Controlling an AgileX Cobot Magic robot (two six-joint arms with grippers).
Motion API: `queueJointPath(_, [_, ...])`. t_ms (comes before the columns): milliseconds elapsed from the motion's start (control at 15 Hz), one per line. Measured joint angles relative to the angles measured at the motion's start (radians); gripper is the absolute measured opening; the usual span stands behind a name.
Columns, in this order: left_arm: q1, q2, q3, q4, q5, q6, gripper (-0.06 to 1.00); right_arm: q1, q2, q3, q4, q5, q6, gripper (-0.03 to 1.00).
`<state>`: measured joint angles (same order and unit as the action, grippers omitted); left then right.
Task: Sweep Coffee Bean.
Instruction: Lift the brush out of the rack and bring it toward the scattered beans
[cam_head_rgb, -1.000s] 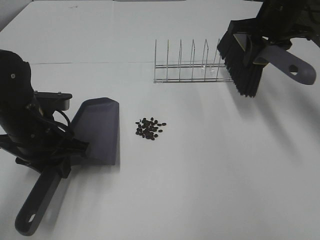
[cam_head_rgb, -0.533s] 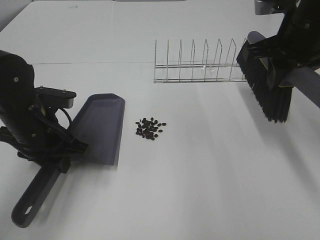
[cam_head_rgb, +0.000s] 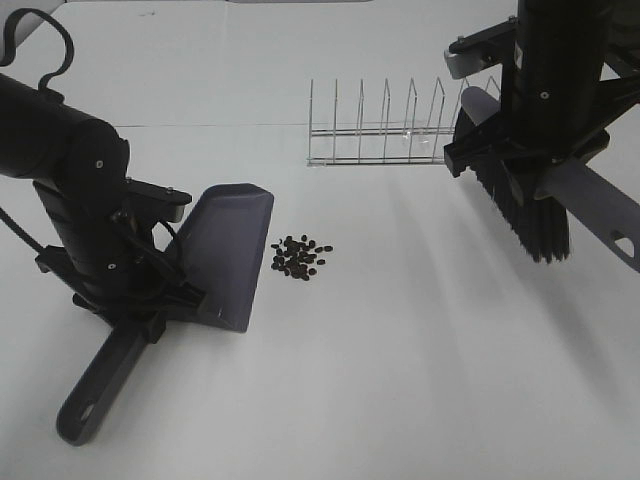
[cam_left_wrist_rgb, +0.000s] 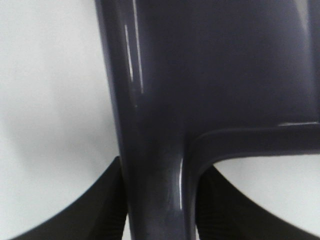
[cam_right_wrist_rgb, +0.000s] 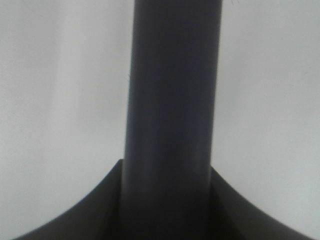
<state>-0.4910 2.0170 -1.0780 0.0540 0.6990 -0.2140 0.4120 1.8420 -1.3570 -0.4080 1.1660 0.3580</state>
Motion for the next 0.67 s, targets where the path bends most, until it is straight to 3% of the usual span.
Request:
queueJointPath(400, [-0.002,0.015,-0.012,0.060,0.023,-0.052,0.33,0.000,0.078,-0.017,-0.002,-0.004,0.052,0.27])
queueJointPath(667, [-0.002,0.015,-0.012,0.065,0.023,-0.052,0.33,0.007,0.179,-0.080,0.077,-0.009,0.056,0.27])
